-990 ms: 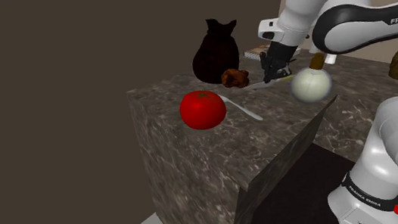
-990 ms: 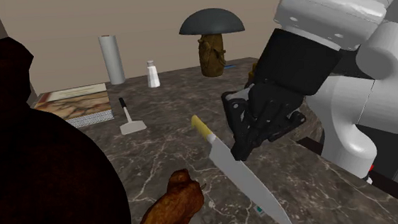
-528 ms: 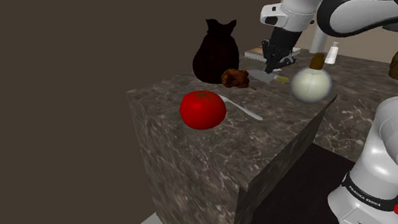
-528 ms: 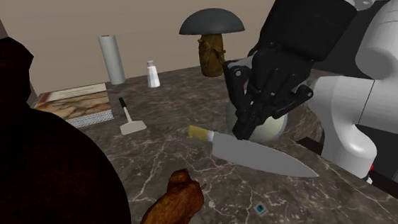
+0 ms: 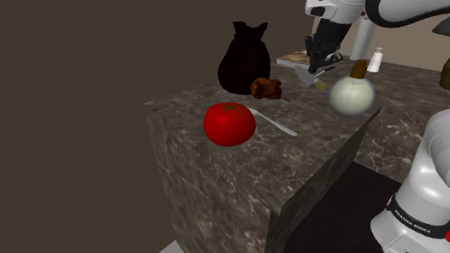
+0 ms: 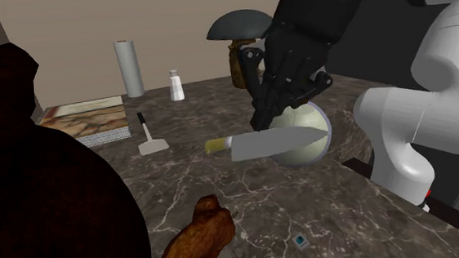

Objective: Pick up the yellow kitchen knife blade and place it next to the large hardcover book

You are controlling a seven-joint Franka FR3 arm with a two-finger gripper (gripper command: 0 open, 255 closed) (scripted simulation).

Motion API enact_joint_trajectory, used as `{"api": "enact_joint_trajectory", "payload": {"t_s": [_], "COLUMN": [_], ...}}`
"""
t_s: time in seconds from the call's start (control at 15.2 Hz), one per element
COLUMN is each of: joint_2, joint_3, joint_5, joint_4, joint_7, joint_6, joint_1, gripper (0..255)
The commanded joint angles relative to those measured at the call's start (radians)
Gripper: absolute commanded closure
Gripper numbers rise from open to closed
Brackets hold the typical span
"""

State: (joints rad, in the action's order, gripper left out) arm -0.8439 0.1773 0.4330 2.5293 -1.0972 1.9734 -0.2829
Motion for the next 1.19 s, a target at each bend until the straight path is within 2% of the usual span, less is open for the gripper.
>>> {"api": "enact_joint_trajectory", "payload": {"t_s": [0.0, 0.59, 1.12], "joint_2": [-0.01, -0.004, 0.076], "joint_3": [0.043, 0.267, 0.481], "joint_5": [0.021, 0.115, 0.158], "joint_4": [0.0, -0.046, -0.164], "joint_7": [-0.046, -0.267, -0.463], "joint_6": [0.006, 0.053, 0.104], "joint_1": [0.017, 0.084, 0.085], "gripper": [255, 255, 255]}}
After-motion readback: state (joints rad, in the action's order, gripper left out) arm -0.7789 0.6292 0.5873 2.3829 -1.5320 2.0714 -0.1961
